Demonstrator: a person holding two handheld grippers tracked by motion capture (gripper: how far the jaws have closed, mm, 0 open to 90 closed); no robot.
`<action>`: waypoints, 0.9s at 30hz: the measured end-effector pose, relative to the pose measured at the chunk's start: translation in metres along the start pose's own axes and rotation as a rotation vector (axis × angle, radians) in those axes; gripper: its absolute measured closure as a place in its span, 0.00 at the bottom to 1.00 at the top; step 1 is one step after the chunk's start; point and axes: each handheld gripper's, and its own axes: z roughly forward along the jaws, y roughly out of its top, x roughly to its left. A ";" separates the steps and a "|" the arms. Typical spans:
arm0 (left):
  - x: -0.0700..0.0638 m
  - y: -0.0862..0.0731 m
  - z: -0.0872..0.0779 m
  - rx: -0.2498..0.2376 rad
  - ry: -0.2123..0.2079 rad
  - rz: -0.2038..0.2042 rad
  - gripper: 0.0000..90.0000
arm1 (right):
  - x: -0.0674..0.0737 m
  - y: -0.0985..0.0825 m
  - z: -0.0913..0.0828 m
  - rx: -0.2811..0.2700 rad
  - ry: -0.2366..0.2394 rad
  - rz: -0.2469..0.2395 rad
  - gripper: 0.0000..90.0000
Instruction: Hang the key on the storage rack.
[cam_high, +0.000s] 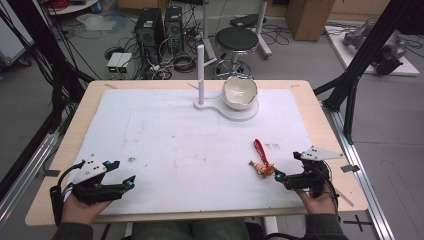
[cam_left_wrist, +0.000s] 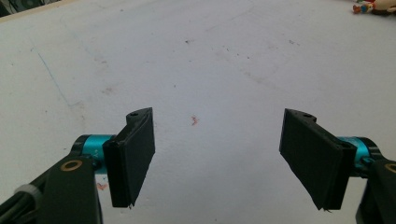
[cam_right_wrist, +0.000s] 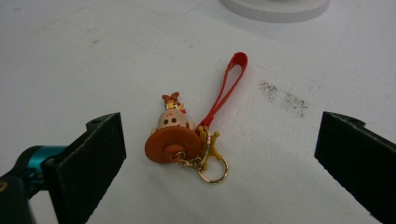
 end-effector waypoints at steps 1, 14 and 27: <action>0.000 0.000 0.000 -0.001 0.002 -0.001 0.30 | 0.000 0.000 0.000 0.000 0.000 0.000 0.01; 0.000 -0.001 -0.002 -0.005 0.002 0.002 0.30 | 0.000 0.003 0.003 -0.003 0.016 0.006 0.01; -0.001 -0.001 -0.001 -0.005 0.001 0.000 0.30 | -0.005 0.012 0.007 0.000 0.005 0.011 0.05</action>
